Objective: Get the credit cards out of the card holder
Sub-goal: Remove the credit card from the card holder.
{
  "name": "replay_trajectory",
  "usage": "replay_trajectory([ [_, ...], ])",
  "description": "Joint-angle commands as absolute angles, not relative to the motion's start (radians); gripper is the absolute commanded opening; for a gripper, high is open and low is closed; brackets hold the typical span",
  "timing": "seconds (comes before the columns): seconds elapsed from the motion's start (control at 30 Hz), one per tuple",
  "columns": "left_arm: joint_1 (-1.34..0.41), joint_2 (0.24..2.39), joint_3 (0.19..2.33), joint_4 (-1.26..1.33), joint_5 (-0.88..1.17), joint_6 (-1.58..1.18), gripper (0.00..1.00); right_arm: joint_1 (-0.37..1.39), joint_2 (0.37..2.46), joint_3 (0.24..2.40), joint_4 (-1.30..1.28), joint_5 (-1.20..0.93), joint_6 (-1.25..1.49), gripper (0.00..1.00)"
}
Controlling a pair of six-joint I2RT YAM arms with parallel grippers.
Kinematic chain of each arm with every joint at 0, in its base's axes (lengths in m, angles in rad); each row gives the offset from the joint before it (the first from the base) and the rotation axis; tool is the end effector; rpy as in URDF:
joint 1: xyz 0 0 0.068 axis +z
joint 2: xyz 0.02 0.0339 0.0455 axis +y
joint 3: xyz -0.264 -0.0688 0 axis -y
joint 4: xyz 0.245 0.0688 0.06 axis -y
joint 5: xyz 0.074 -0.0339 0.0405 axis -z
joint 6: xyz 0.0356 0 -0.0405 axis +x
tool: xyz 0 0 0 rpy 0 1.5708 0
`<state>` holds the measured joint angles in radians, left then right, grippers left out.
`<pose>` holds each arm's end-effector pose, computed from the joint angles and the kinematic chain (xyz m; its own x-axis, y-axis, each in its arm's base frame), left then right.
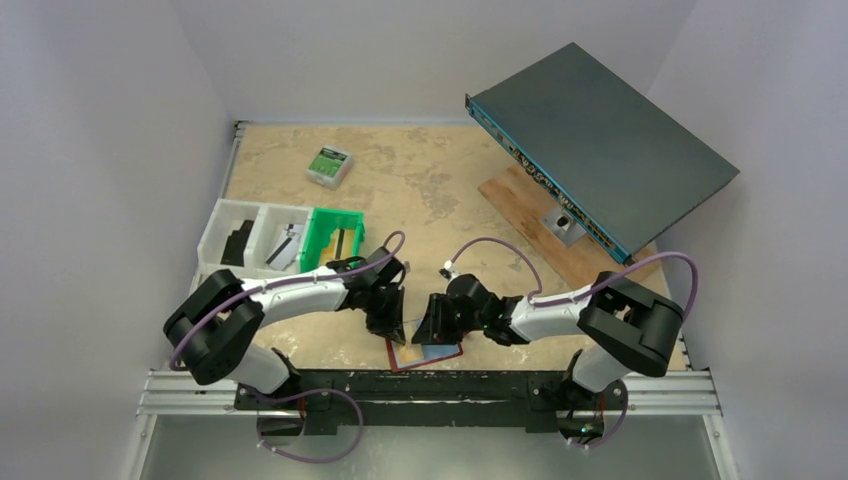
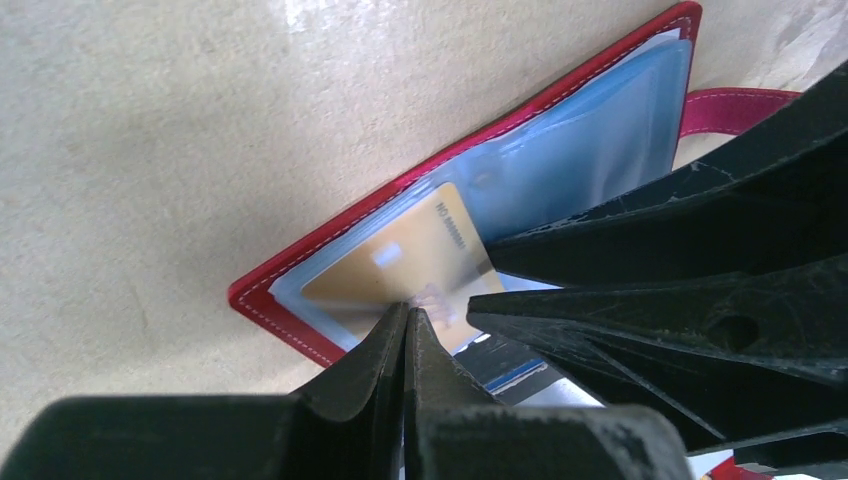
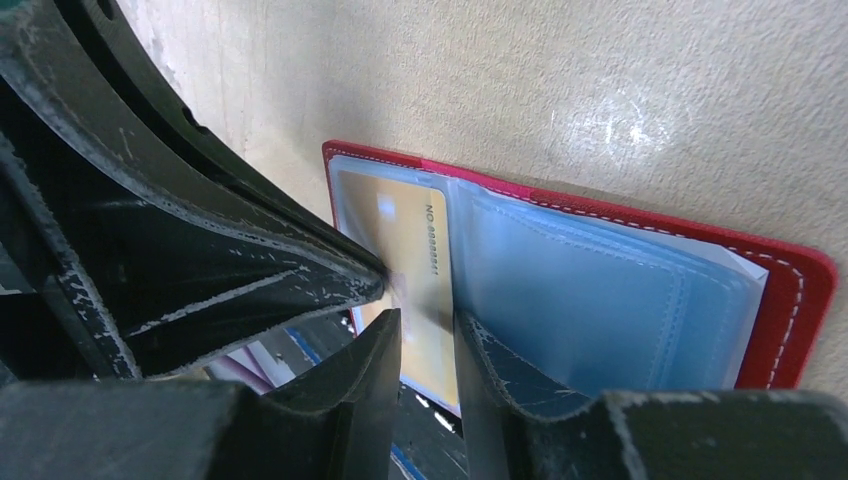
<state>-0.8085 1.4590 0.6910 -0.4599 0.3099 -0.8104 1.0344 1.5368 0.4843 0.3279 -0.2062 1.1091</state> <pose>0.1612 -0.1845 0.1472 -0.9986 0.0467 -0.0236 0.0523 0.8957 -0.4416 0.1297 0.2324 0.1221 -0.9743 0.0761 -0.2120 -0.1064 0.6742 0.7308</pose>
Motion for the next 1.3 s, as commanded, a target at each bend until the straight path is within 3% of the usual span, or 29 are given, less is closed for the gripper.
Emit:
replay_trajectory([
  [0.0,-0.828,1.509,0.69,-0.441,0.274,-0.821,0.0,1.023,1.593,0.438,0.378,-0.225,1.123,0.28],
  [0.2,-0.83,1.512,0.68,-0.422,0.283,-0.83,0.0,0.994,1.637,0.387,0.484,-0.275,1.156,0.27],
  [0.53,-0.828,1.317,0.713,-0.616,0.169,-0.804,0.0,0.981,1.647,0.359,0.507,-0.271,1.168,0.27],
  [1.27,-0.83,1.433,0.684,-0.508,0.219,-0.811,0.0,0.982,1.691,0.354,0.557,-0.292,1.179,0.28],
])
